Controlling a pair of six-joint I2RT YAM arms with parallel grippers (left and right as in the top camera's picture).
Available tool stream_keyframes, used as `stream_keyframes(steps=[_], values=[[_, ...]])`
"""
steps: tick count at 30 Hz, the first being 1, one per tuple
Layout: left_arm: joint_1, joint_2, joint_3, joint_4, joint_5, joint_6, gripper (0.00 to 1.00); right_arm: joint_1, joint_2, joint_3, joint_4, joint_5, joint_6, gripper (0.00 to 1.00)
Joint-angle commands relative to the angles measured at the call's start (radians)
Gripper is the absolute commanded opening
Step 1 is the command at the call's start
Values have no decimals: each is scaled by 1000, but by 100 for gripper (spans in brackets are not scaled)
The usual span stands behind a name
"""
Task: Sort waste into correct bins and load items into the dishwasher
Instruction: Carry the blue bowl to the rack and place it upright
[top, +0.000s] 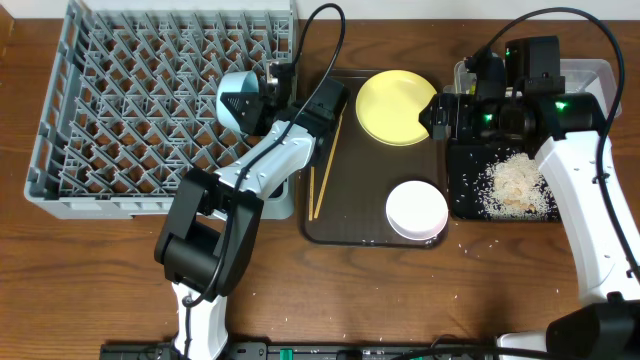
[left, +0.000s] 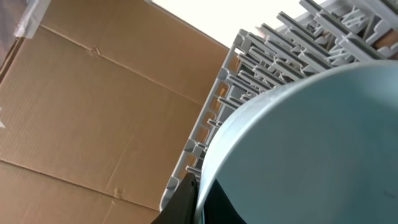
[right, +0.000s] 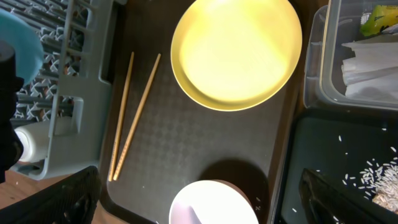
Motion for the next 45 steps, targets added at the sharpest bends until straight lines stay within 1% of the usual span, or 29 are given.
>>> stream_keyframes(steps=[1,4,7,10,11,12,13,15,16,20,22,23,27,28,30,32,38,41,42,45], values=[[-16,10,-8,-26,54,-5,7,-3,-11,3,-1,0,7,99],[-34,10,-8,-40,97,-6,8,-3,-11,3,-1,0,7,99],[-55,10,-8,-45,98,-5,9,-3,-11,3,-1,0,7,99],[-72,10,-8,-53,98,-5,16,-3,-11,3,-1,0,7,99],[-77,10,-8,-58,98,-6,17,-3,-11,3,-1,0,7,99],[-80,10,-8,-61,99,-5,23,-3,-11,3,-1,0,7,99],[-86,10,-8,-66,98,-5,31,-3,-11,3,-1,0,7,99],[-87,10,-8,-66,98,-5,42,-3,-11,3,-1,0,7,99],[-87,10,-8,-67,98,-5,44,-3,-11,3,-1,0,7,99],[-89,9,-8,-70,105,-6,61,-3,-11,3,-1,0,7,99],[-91,7,-8,-70,140,-5,66,-3,-11,3,-1,0,7,99],[-92,3,-8,-71,200,-5,67,-3,-11,3,-1,0,7,99],[-94,-28,-7,-77,373,-6,68,-3,-11,3,-1,0,7,99],[-93,-55,-5,-77,472,-6,68,-3,-11,3,-1,0,7,99],[-91,-91,-2,-76,578,-6,69,-3,-11,3,-1,0,7,99],[-87,-134,5,-69,685,-6,72,-3,-11,3,-1,0,7,99],[-69,-274,6,-35,929,-27,73,-3,-11,3,-1,0,7,99],[-50,-343,6,-36,1068,-105,73,-3,-11,3,-1,0,7,99],[-41,-369,6,-40,1141,-149,73,-3,-11,3,-1,0,7,99],[-25,-409,6,-50,1326,-330,73,-3,-11,3,-1,0,7,99]])
